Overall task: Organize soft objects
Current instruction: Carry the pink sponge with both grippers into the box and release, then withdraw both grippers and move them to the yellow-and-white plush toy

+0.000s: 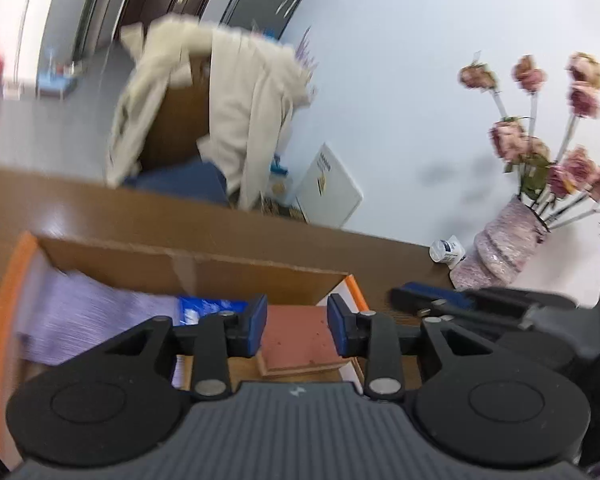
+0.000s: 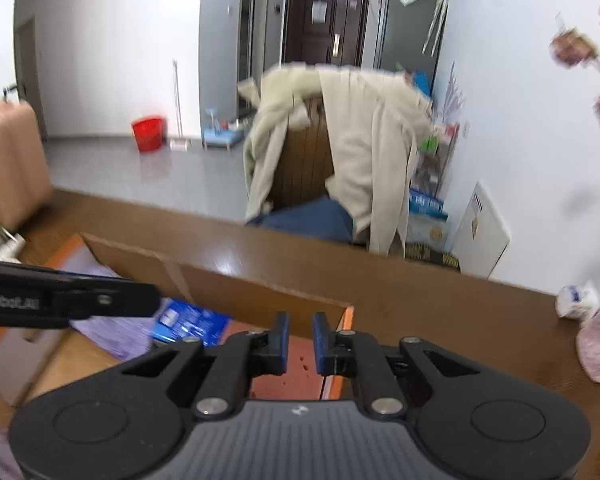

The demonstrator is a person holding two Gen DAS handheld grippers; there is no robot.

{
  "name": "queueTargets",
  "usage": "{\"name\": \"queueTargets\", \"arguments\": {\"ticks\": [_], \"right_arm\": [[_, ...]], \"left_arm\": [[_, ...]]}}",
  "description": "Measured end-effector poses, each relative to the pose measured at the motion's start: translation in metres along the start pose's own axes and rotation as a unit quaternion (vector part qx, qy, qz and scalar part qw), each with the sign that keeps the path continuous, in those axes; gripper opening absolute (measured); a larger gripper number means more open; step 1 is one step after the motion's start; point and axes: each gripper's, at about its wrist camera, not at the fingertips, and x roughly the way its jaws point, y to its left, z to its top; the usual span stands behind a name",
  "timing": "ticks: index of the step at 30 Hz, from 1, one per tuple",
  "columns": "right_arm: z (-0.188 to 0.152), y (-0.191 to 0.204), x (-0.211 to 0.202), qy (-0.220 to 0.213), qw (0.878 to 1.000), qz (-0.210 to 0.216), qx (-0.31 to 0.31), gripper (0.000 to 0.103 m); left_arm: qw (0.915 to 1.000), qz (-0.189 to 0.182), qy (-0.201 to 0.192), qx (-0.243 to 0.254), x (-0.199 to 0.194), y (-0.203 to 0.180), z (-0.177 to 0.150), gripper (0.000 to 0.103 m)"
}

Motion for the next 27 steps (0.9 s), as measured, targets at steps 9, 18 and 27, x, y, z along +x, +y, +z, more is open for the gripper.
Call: {"name": "queueTargets", "arguments": {"ticks": [9,18,27], "right_arm": [[-0.026,0.006,-0.141,-0.074,0.997,0.015,-0.006,0.031],[-0.136,0.046,-0.246,-0.136,0.987,0.084,-0.034,0.057],[-0.284,0.081,-0.291,-0.152,0.983,0.104,-0.019,0.07]], "left_arm": [[0.9951,0.054,-0.054,0.062,-0.141,-0.024,-0.034,0.056],[0.9775,0.125,-0.109,0.131,-0.242,-0.023,-0.17,0.074],[0.9817,0.126,-0.115,0.084,-0.3,-0.006,-0.311,0.082]]}}
